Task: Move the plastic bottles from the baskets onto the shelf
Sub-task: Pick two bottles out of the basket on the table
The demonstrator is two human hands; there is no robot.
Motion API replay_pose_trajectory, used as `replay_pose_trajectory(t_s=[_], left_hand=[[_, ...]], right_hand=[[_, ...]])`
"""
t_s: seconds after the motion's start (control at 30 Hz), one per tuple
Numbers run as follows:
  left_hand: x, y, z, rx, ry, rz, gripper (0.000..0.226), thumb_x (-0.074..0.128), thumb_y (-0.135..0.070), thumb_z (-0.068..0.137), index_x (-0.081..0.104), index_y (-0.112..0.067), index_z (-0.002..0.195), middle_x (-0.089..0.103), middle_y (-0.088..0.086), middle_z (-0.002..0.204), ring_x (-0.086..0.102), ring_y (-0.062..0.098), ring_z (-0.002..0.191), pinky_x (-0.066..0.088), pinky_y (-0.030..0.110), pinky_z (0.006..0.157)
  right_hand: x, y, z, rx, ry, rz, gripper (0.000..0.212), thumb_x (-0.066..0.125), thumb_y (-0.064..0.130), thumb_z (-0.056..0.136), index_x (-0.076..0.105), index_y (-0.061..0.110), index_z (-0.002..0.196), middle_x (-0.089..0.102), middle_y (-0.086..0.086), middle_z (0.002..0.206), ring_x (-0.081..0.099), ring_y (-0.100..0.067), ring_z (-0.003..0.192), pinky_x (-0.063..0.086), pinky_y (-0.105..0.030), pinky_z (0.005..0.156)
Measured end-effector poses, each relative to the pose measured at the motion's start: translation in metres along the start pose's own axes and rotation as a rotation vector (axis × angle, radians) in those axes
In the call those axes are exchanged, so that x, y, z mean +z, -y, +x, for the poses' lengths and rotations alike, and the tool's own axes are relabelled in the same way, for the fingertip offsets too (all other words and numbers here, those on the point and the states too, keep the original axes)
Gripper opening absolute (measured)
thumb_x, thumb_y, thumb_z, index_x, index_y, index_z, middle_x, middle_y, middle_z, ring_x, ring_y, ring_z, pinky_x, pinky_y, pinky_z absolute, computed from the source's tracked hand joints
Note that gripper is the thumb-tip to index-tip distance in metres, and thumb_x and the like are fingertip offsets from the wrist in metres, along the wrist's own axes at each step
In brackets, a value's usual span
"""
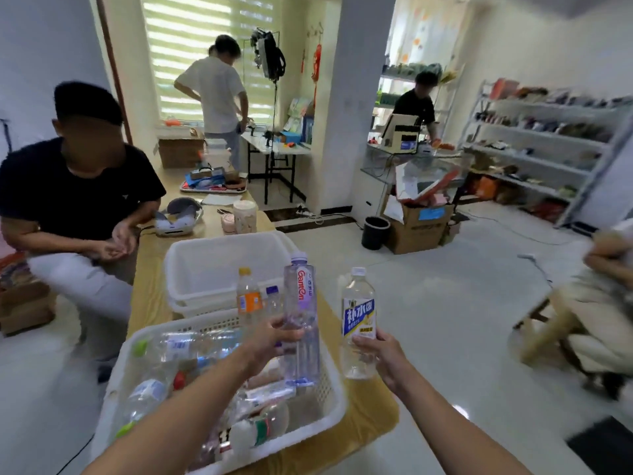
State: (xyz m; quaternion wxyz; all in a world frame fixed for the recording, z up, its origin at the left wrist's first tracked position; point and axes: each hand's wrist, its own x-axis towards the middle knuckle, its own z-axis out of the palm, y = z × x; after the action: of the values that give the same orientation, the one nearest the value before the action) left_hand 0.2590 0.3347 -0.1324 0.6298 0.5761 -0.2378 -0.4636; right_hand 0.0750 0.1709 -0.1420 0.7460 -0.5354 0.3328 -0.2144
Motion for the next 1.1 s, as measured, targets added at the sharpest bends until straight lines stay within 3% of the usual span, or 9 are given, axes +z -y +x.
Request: replay_pose_trajectory(t_s=[0.23, 0.3, 0.4, 0.53, 0.6, 0.7, 0.9, 1.0, 1.1], left_hand=[[0.105, -0.001, 0.023, -0.030, 0.440, 0.127, 0.046, 0.064, 0.007, 0.080, 0.062, -0.010, 0.122, 0.064, 0.010, 0.107, 0.062, 0.011, 0.082, 0.049, 0.022, 0.066], [0.148, 0.007, 0.017, -0.047, 0.566, 0.136, 0.045, 0.064, 0.007, 0.080, 0.063, -0.010, 0.121, 0.062, 0.011, 0.107, 0.059, 0.015, 0.084, 0.048, 0.026, 0.071], [0.218, 0.025, -0.003, -0.078, 0.762, 0.175, 0.045, 0.065, 0.005, 0.081, 0.061, -0.006, 0.124, 0.064, 0.012, 0.109, 0.058, 0.017, 0.089, 0.047, 0.025, 0.070], [0.314, 0.050, -0.052, -0.107, 1.036, 0.242, 0.046, 0.067, 0.004, 0.078, 0.059, -0.001, 0.123, 0.065, 0.012, 0.112, 0.058, 0.019, 0.094, 0.044, 0.028, 0.075], [0.358, 0.063, -0.088, -0.127, 1.184, 0.258, 0.047, 0.068, 0.001, 0.078, 0.058, 0.000, 0.124, 0.064, 0.011, 0.112, 0.059, 0.018, 0.094, 0.043, 0.029, 0.078], [0.416, 0.086, -0.151, -0.160, 1.370, 0.269, 0.048, 0.069, 0.000, 0.075, 0.059, 0.000, 0.122, 0.064, 0.011, 0.111, 0.057, 0.021, 0.098, 0.042, 0.030, 0.077], [0.492, 0.126, -0.296, -0.223, 1.735, 0.291, 0.036, 0.066, 0.007, 0.077, 0.061, -0.002, 0.111, 0.061, 0.013, 0.105, 0.057, 0.024, 0.095, 0.045, 0.032, 0.077], [0.508, 0.142, -0.365, -0.283, 1.880, 0.283, 0.041, 0.065, 0.010, 0.077, 0.062, -0.002, 0.116, 0.063, 0.013, 0.107, 0.058, 0.028, 0.099, 0.043, 0.039, 0.086], [0.513, 0.156, -0.430, -0.318, 2.003, 0.309, 0.046, 0.067, 0.008, 0.076, 0.060, -0.002, 0.121, 0.064, 0.011, 0.108, 0.059, 0.026, 0.099, 0.046, 0.033, 0.078]], right_hand=[[-0.074, 0.014, -0.104, -0.143, -0.399, 0.098, 0.018, 0.066, -0.002, 0.082, 0.066, 0.007, 0.098, 0.070, -0.005, 0.080, 0.064, -0.013, 0.061, 0.048, -0.024, 0.056], [-0.099, 0.014, -0.146, -0.185, -0.531, 0.127, 0.018, 0.066, -0.004, 0.080, 0.066, 0.006, 0.095, 0.071, -0.009, 0.083, 0.064, -0.019, 0.067, 0.050, -0.029, 0.064], [-0.134, 0.010, -0.220, -0.249, -0.731, 0.155, 0.021, 0.068, -0.006, 0.077, 0.067, 0.003, 0.096, 0.073, -0.009, 0.084, 0.067, -0.020, 0.072, 0.052, -0.031, 0.071], [-0.165, -0.005, -0.333, -0.324, -0.994, 0.201, 0.025, 0.068, -0.007, 0.077, 0.066, 0.000, 0.101, 0.073, -0.008, 0.082, 0.068, -0.015, 0.066, 0.053, -0.023, 0.059], [-0.171, -0.015, -0.394, -0.361, -1.116, 0.224, 0.027, 0.069, -0.005, 0.077, 0.066, 0.000, 0.103, 0.073, -0.012, 0.090, 0.068, -0.018, 0.072, 0.054, -0.025, 0.064], [-0.167, -0.035, -0.484, -0.421, -1.299, 0.273, 0.038, 0.071, -0.004, 0.074, 0.064, -0.006, 0.111, 0.070, -0.020, 0.101, 0.066, -0.028, 0.085, 0.053, -0.036, 0.081], [-0.114, -0.075, -0.636, -0.472, -1.665, 0.353, 0.059, 0.082, 0.010, 0.054, 0.066, -0.001, 0.110, 0.073, -0.018, 0.096, 0.070, -0.026, 0.076, 0.055, -0.032, 0.068], [-0.077, -0.096, -0.691, -0.524, -1.840, 0.385, 0.061, 0.081, 0.010, 0.053, 0.065, -0.002, 0.111, 0.073, -0.018, 0.098, 0.070, -0.027, 0.077, 0.055, -0.032, 0.067], [-0.035, -0.119, -0.736, -0.572, -2.004, 0.417, 0.056, 0.079, 0.006, 0.059, 0.063, -0.001, 0.112, 0.073, -0.015, 0.095, 0.070, -0.025, 0.078, 0.055, -0.032, 0.068]])
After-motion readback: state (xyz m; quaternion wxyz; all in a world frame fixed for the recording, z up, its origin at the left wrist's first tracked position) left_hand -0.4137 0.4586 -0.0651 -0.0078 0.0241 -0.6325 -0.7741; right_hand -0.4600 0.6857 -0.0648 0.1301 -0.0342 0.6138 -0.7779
